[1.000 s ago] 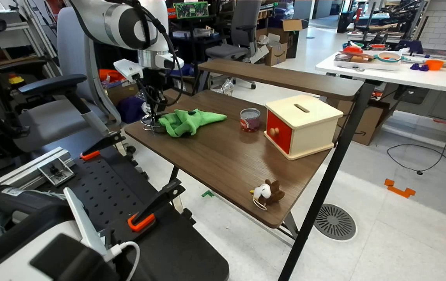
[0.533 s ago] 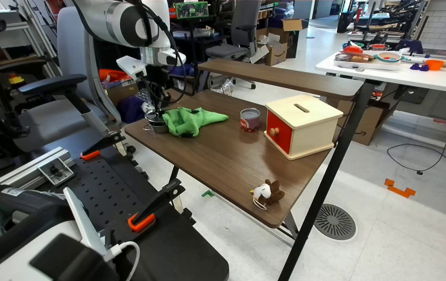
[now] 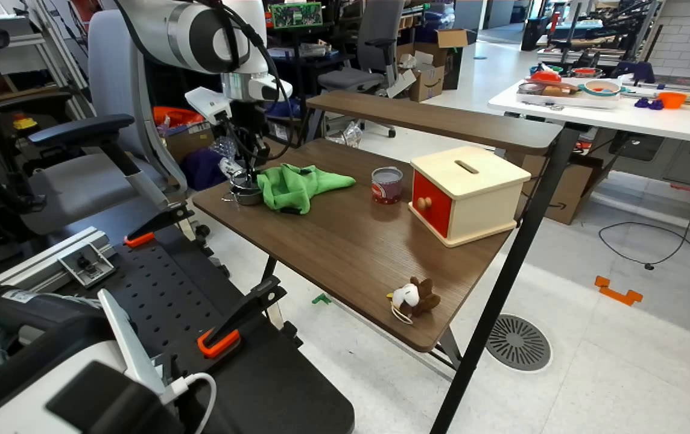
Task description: Pick up the lid and close the pot
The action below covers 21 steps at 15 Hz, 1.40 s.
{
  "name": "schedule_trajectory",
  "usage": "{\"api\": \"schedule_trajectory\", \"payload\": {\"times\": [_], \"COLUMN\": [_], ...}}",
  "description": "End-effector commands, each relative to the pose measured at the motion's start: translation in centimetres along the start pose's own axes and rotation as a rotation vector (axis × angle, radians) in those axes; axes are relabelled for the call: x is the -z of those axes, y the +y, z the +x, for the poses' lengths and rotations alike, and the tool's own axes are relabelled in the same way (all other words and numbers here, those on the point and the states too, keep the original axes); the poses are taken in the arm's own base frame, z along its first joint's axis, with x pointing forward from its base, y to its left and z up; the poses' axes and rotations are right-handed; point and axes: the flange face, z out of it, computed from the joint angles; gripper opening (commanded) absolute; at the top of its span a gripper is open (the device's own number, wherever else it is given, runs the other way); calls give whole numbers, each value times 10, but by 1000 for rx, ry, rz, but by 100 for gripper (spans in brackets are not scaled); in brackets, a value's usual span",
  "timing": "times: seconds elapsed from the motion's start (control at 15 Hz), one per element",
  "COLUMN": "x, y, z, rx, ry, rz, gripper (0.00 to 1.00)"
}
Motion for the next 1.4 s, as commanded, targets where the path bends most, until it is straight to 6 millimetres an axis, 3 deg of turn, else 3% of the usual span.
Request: {"api": "schedule_trajectory", "payload": {"times": [0.0, 0.4, 0.53, 0.67, 0.87, 0.93, 1.07, 1.33], "x": [0, 4, 18, 43, 98, 63, 79, 61], "y": [3, 2, -3, -9, -12, -17, -18, -15], "z": [1, -1, -3, -3, -6, 7, 6, 5], "rx": [9, 10, 18, 20, 19, 16, 18, 15], "ry": [5, -2, 21, 78, 182, 133, 147, 122], "rz": [-20, -20, 1, 31, 100, 61, 66, 55], "gripper": [47, 90, 100, 100, 100, 100, 100, 100]}}
